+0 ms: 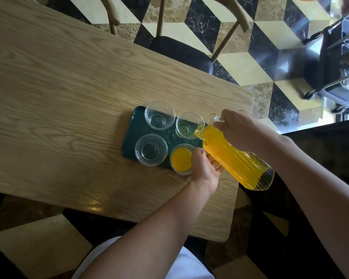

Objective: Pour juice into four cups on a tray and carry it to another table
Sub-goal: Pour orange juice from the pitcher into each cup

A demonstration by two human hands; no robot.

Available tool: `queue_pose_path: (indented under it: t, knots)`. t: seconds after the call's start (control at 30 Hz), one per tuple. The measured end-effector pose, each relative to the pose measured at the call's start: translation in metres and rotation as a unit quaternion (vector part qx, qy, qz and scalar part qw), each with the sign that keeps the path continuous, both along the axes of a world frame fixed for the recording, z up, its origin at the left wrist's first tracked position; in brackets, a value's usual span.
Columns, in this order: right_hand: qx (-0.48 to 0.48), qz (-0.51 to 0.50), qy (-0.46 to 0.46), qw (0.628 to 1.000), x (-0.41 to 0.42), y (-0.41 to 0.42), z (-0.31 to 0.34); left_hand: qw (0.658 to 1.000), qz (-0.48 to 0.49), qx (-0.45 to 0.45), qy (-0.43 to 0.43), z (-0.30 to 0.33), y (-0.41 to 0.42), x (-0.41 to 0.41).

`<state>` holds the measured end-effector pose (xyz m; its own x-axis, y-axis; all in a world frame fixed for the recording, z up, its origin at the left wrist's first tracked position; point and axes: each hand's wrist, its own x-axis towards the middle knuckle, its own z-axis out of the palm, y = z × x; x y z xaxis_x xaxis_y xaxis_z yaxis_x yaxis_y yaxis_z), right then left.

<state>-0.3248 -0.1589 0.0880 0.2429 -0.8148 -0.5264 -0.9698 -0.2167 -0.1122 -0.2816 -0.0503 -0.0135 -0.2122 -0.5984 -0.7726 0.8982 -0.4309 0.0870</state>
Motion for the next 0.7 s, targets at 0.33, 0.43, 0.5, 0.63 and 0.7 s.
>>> queue_pose_path:
  t: [0.33, 0.43, 0.5, 0.63, 0.7]
  knots:
    - [-0.005, 0.008, -0.001, 1.000, 0.004, 0.000, 0.001, 0.999, 0.019, 0.020, 0.025, 0.008, 0.000, 0.004]
    - [-0.008, 0.009, -0.003, 1.000, 0.006, 0.001, 0.003, 0.999, 0.019, 0.020, 0.028, 0.011, -0.001, 0.006]
    - [-0.010, 0.006, -0.007, 1.000, 0.007, 0.001, 0.005, 0.999, 0.015, 0.017, 0.029, 0.012, -0.001, 0.007]
    - [-0.008, 0.002, -0.001, 1.000, 0.009, -0.001, 0.008, 0.999, 0.005, 0.004, 0.035, 0.014, 0.002, 0.009]
    - [-0.006, -0.001, 0.000, 1.000, 0.010, -0.001, 0.008, 1.000, 0.004, 0.004, 0.031, 0.014, 0.002, 0.009]
